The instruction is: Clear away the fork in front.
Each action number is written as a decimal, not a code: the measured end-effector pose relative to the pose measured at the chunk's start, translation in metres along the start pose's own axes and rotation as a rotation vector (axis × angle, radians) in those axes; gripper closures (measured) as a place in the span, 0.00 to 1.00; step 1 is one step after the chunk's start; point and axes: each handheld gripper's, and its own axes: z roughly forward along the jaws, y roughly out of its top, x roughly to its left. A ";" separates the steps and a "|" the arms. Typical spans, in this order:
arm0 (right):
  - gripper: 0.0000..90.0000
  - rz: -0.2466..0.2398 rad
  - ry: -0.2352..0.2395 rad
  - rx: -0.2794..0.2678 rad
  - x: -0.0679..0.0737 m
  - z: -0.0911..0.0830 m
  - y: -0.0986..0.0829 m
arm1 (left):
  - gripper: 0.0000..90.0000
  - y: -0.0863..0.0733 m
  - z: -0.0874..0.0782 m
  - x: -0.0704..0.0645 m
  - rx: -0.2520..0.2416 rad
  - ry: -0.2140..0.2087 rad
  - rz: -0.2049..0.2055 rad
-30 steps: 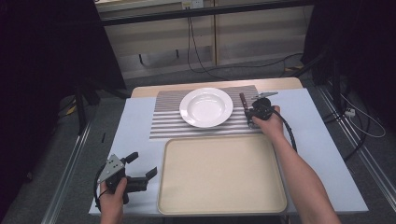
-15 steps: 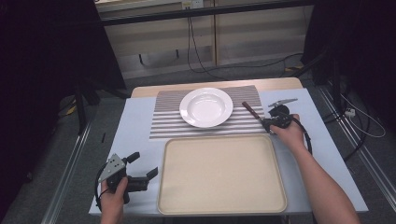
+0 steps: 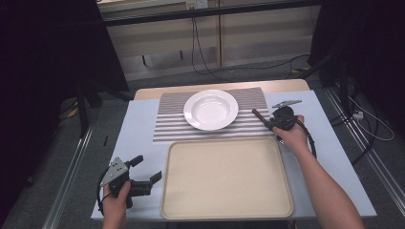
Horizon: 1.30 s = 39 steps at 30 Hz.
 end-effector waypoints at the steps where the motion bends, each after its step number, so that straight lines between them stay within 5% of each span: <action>1: 0.75 0.005 0.009 -0.006 0.000 0.003 0.002 | 0.03 0.000 0.000 0.000 -0.001 -0.001 -0.001; 5: 0.81 -0.041 -0.012 0.046 0.005 0.013 0.007 | 0.03 -0.001 -0.001 0.001 0.000 -0.003 -0.004; 9: 0.86 -0.015 0.017 0.036 0.002 0.012 0.005 | 0.03 -0.001 -0.003 0.000 0.003 0.001 -0.003; 14: 0.86 -0.021 0.001 0.080 -0.001 0.000 -0.001 | 0.03 0.000 -0.004 -0.002 -0.006 0.001 0.000; 19: 0.86 0.030 -0.015 0.074 -0.009 -0.017 -0.018 | 0.03 0.001 -0.004 -0.003 -0.006 0.001 0.003; 27: 0.85 0.019 -0.027 0.084 -0.011 -0.030 -0.031 | 0.03 0.003 -0.002 -0.007 -0.013 -0.006 0.009; 32: 0.85 0.010 -0.041 0.105 -0.009 -0.028 -0.029 | 0.03 0.003 -0.005 -0.007 -0.017 -0.002 0.010; 36: 0.85 0.046 -0.047 0.132 -0.009 -0.027 -0.026 | 0.03 0.003 -0.005 -0.006 -0.018 0.004 0.009; 39: 0.86 0.005 -0.090 0.183 -0.002 -0.024 -0.019 | 0.03 0.002 -0.005 -0.006 -0.009 0.000 0.022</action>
